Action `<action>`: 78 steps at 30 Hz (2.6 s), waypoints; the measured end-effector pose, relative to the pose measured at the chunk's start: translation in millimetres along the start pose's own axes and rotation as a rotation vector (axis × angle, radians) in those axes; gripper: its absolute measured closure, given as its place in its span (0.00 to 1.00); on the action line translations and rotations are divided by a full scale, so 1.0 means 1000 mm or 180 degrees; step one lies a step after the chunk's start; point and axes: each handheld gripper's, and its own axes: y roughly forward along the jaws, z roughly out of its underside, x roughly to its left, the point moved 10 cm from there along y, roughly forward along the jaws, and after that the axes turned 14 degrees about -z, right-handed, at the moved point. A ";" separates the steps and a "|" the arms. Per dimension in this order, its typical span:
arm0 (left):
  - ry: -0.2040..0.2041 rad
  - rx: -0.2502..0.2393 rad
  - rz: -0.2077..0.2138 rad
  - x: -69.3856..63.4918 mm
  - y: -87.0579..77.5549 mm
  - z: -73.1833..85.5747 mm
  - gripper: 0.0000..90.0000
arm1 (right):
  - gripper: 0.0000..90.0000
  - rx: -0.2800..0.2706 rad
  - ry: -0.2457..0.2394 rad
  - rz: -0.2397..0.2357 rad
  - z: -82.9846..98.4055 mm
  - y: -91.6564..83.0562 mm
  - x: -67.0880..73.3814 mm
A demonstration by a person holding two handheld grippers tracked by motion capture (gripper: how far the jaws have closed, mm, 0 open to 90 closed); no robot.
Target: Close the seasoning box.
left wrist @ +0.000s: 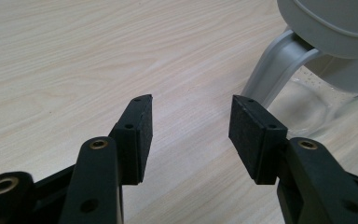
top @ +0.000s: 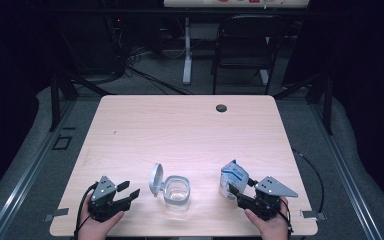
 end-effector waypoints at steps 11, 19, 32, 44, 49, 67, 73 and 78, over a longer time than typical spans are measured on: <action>0.0003 0.0002 0.0007 0.000 0.000 0.000 0.56 | 0.44 0.0079 0.0029 0.0023 0.015 0.007 0.000; 0.0006 -0.0002 -0.0003 0.001 0.000 0.000 0.56 | 0.42 0.0149 -0.0003 0.0067 0.023 0.013 -0.002; 0.0004 -0.0007 0.0001 0.001 0.000 0.000 0.55 | 0.42 0.0275 0.0006 0.0115 0.034 0.018 -0.006; -0.0025 -0.0013 -0.0009 0.003 -0.001 -0.001 0.55 | 0.41 0.0203 0.0318 0.0010 0.039 0.019 -0.009; -0.0024 -0.0025 -0.0015 0.003 -0.001 -0.002 0.55 | 0.41 0.0217 0.0347 -0.0001 0.040 0.021 -0.009; -0.0015 -0.0012 -0.0019 0.005 -0.001 -0.001 0.55 | 0.41 0.0238 0.0322 0.0001 0.040 0.021 -0.009; -0.0012 -0.0009 -0.0020 0.006 -0.002 -0.001 0.55 | 0.38 0.0270 0.0382 0.0006 0.043 0.022 -0.010; -0.0005 -0.0009 -0.0026 0.007 -0.001 -0.001 0.55 | 0.35 0.0326 0.0402 -0.0004 0.046 0.024 -0.010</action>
